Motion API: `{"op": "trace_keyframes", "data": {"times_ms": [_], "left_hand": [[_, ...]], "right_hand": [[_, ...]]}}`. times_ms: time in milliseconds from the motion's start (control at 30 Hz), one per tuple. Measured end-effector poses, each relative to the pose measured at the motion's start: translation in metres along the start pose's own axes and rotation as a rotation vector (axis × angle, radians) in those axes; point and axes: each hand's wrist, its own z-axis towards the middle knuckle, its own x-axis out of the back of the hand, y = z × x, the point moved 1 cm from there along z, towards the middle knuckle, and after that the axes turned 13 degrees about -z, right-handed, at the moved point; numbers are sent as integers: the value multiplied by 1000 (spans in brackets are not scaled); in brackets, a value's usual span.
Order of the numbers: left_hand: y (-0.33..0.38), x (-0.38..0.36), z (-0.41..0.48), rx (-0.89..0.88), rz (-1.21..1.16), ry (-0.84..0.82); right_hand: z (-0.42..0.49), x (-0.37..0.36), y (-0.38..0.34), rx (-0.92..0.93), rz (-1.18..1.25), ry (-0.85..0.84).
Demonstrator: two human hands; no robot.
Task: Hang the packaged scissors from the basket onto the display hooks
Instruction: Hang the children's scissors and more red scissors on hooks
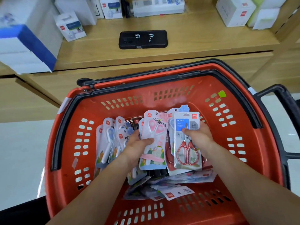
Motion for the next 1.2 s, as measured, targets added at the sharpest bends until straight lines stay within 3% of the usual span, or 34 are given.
{"op": "trace_keyframes", "data": {"times_ms": [200,500,767,1033,1200], "left_hand": [[32,2,-34,-71,27,-28],[129,15,-127,-390,-30,-65],[171,-11,-185,-478,-164,-283],[165,-28,-178,-653,-52,-51],[168,-32,-164,-675,-4,-46]], "right_hand": [[-29,22,-47,124,-3,-69],[-111,75,-144,433,193,-8],[-163,68,-181,471,295,-310],[-160,36,-177,438,446,-268],[-151,33,-174,421,493,-231]]}}
